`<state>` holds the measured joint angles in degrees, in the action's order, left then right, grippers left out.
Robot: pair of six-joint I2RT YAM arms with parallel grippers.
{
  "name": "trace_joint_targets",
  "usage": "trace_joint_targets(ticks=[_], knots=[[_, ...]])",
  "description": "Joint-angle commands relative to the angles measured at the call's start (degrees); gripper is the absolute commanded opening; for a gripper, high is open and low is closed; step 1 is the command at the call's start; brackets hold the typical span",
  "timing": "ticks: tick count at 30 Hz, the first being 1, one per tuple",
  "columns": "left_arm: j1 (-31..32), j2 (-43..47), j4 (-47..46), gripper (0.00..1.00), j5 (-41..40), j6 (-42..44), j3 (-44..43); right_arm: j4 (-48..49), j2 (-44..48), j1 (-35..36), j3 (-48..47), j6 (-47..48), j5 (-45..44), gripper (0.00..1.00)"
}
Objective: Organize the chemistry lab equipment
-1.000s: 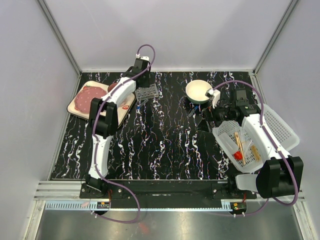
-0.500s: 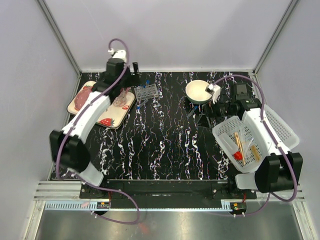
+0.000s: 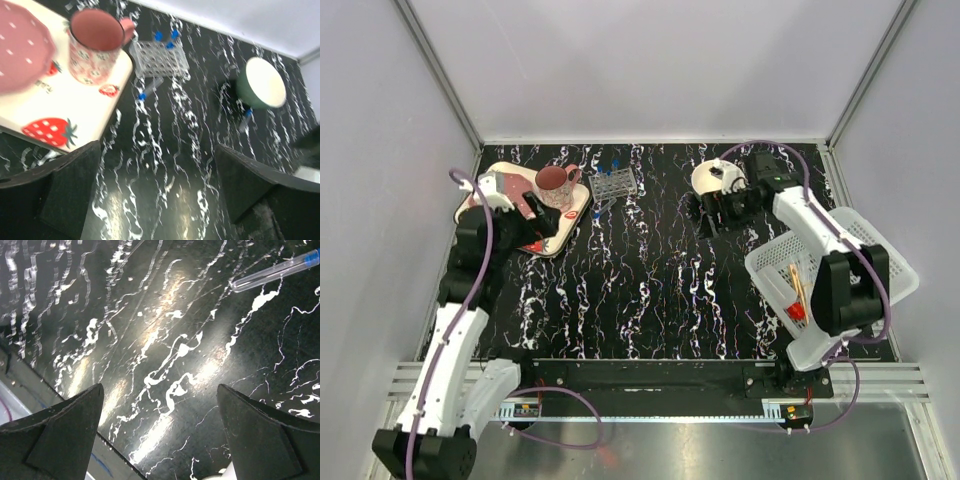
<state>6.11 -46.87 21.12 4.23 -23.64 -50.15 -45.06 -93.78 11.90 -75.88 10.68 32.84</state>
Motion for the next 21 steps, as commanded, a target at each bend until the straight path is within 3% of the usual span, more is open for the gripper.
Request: trace_joint_targets(ticks=[1,4,8,13,21], knots=[[-0.04,6.94,0.58,0.99,8.16,-5.97,6.81,7.42,-4.03,4.44,-2.0,-10.21,-15.91,1.0],[-0.04,11.78,0.58,0.99,9.39,-9.93,11.56,12.53,-7.63,6.73,-2.78,-13.83,-27.6,1.0],[-0.04,15.58,0.5,0.99,10.27,-14.14,15.87,12.89,-14.23,7.7,-7.52,-17.96,-34.58,1.0],[-0.04,16.38,-0.64,0.99,11.24,-16.09,18.51,16.23,-19.59,8.49,-10.43,-19.38,-39.51,1.0],[-0.04,10.5,-4.33,0.99,14.84,-16.79,18.51,16.76,-25.05,9.98,-13.16,-20.08,-41.72,0.9]])
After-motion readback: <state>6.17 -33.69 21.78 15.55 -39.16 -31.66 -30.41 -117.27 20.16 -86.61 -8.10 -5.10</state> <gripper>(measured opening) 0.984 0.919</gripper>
